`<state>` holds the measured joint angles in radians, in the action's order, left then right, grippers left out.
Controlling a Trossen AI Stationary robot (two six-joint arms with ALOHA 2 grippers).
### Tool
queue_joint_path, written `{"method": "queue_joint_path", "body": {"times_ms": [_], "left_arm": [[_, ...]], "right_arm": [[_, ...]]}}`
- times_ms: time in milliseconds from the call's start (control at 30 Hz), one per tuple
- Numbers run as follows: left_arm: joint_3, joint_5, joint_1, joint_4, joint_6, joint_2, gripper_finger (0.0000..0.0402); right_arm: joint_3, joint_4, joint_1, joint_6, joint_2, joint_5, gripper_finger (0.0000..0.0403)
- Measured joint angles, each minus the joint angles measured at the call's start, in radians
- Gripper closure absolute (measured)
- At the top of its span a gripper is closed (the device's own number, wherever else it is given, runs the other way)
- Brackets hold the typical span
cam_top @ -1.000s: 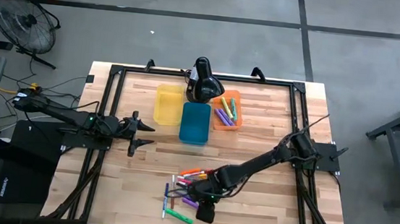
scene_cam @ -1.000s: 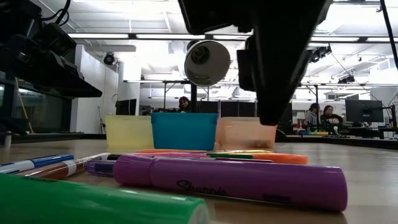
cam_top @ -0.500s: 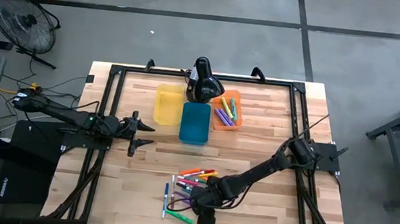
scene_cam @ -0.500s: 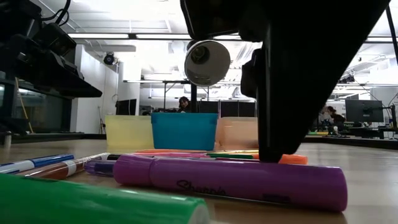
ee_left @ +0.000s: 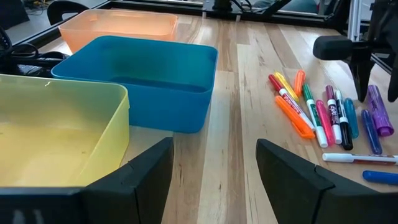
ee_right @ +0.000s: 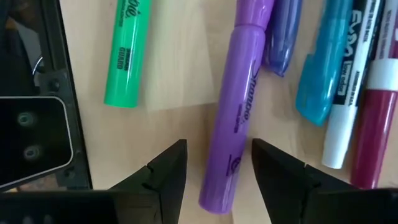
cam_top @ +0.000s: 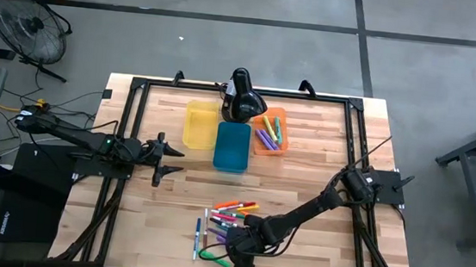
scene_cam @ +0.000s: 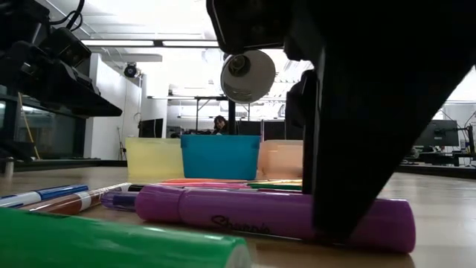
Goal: Pick & Place Markers
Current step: Put the purple highlighter into the orange bin
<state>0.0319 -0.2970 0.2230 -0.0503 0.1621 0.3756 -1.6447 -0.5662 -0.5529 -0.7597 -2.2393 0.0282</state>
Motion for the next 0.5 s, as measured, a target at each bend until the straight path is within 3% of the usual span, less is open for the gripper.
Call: {"method": "queue_joint_path", "body": {"times_ms": [500], "left_arm": [[0.0, 0.0, 0.0, 0.0, 0.0, 0.0, 0.0177]], "right_arm": [[-0.006, -0.037, -0.009, 0.084, -0.059, -0.109, 0.0234]]}}
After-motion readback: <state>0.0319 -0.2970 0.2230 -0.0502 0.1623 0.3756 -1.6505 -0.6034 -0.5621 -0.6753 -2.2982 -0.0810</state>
